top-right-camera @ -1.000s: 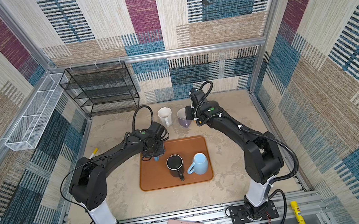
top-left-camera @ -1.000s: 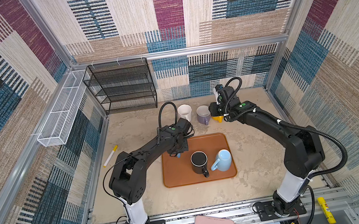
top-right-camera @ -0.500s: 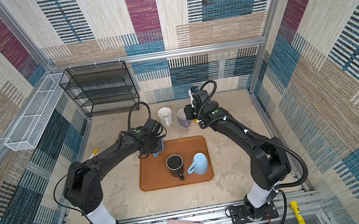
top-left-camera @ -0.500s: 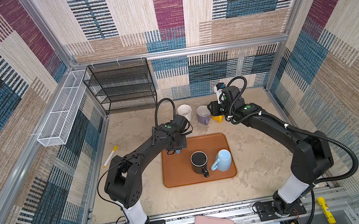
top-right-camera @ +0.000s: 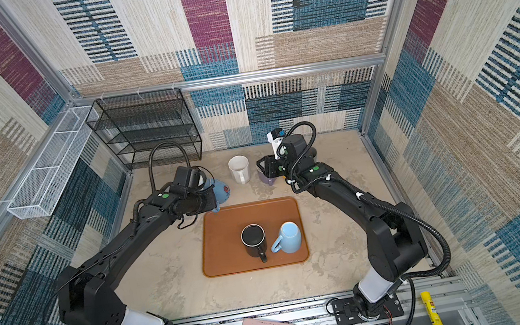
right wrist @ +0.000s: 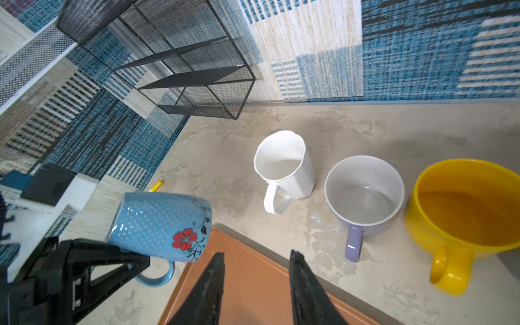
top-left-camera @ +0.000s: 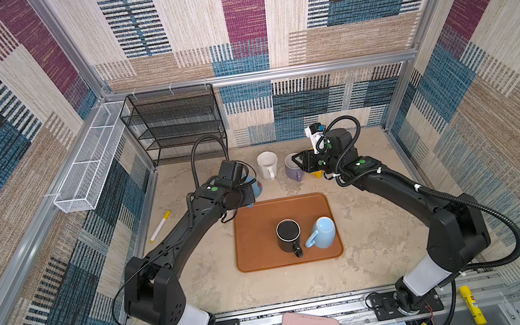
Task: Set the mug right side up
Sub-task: 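Lift and tilt the blue mug with the left gripper while the right gripper approaches, then grasp the blue mug's handle with the right gripper while the left gripper holds its base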
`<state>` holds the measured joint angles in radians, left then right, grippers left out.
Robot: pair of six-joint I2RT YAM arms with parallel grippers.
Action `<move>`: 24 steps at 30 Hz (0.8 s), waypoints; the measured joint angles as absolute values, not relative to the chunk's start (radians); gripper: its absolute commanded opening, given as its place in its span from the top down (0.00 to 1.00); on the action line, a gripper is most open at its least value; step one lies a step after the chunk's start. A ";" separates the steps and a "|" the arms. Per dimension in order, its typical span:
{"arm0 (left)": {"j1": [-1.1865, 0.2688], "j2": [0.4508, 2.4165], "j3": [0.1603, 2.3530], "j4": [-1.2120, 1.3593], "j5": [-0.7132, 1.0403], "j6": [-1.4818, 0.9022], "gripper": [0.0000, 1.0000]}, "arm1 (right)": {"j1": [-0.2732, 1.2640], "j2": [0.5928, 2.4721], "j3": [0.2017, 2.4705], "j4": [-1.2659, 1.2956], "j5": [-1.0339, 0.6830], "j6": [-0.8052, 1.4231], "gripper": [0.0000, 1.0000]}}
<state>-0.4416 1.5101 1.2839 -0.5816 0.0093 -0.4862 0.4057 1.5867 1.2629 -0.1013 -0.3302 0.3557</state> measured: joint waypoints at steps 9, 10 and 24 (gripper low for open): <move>-0.322 1.420 1.184 -0.344 0.245 -0.526 1.00 | 0.406 1.571 1.176 0.042 -0.489 0.442 0.59; -0.313 1.417 1.176 -0.317 0.269 -0.529 1.00 | 0.406 1.568 1.163 0.063 -0.509 0.453 0.59; -0.262 1.405 1.053 0.141 0.585 -0.715 1.00 | 0.445 1.584 1.093 0.351 -0.706 0.629 0.56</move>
<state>-0.2619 1.4052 1.0527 0.1413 0.5854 -0.7151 0.4450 1.5845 1.0935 0.3511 -0.7063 0.6289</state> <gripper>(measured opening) 0.116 0.435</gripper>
